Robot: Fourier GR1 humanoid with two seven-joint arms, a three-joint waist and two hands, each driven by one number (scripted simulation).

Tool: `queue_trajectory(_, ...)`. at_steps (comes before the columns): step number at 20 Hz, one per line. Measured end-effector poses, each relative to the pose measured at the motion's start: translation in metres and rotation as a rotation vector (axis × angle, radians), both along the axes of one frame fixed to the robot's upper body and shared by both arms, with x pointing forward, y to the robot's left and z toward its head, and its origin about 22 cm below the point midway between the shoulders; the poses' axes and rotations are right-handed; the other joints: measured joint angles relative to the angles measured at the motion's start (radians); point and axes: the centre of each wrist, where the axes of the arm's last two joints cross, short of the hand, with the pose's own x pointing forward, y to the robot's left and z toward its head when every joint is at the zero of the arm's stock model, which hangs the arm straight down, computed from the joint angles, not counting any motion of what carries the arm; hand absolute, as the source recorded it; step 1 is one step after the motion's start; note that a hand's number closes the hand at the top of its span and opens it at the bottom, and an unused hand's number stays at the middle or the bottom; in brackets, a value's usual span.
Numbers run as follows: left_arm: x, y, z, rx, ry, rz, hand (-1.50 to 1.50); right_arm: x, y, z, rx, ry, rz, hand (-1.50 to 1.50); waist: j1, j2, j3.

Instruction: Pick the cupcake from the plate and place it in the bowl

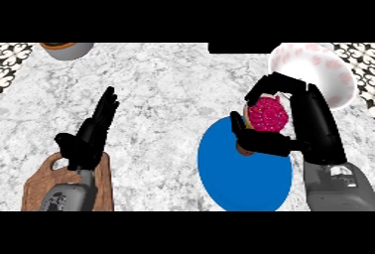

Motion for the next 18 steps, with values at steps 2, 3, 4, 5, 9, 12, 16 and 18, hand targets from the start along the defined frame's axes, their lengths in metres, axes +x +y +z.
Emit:
queue_trajectory(2, -0.004, 0.000, -0.001, 0.001, -0.001, -0.002, 0.00, 0.003, 0.002, 0.020, -0.025, 0.000, -0.032, 1.50, 0.003, 0.001, 0.000)
queue_trajectory(3, -0.005, 0.001, 0.002, 0.002, -0.003, -0.005, 0.00, 0.005, 0.000, 0.028, -0.028, -0.002, -0.047, 1.50, 0.005, 0.001, 0.000)
queue_trajectory(4, -0.006, -0.001, 0.002, -0.002, -0.002, -0.004, 0.00, 0.008, -0.002, 0.037, -0.030, -0.004, -0.063, 1.50, 0.006, 0.001, 0.000)
queue_trajectory(5, -0.006, -0.004, 0.005, -0.002, -0.003, -0.006, 0.00, 0.012, 0.001, 0.045, -0.029, -0.006, -0.082, 1.50, 0.007, 0.002, 0.001)
queue_trajectory(9, 0.000, -0.007, 0.009, -0.005, -0.004, -0.014, 0.00, 0.031, -0.008, 0.070, -0.028, -0.001, -0.146, 1.50, 0.009, 0.003, 0.001)
queue_trajectory(12, 0.001, -0.007, 0.008, -0.003, -0.006, -0.015, 0.00, 0.048, -0.013, 0.080, -0.032, 0.006, -0.183, 1.50, 0.010, 0.004, 0.000)
queue_trajectory(16, 0.002, -0.001, 0.007, -0.002, -0.008, -0.019, 0.00, 0.072, -0.028, 0.082, -0.081, 0.033, -0.248, 1.50, 0.013, 0.005, 0.001)
queue_trajectory(18, 0.004, -0.004, 0.006, -0.002, -0.010, -0.016, 0.00, 0.085, -0.039, 0.075, -0.126, 0.044, -0.292, 1.50, 0.014, 0.007, 0.001)
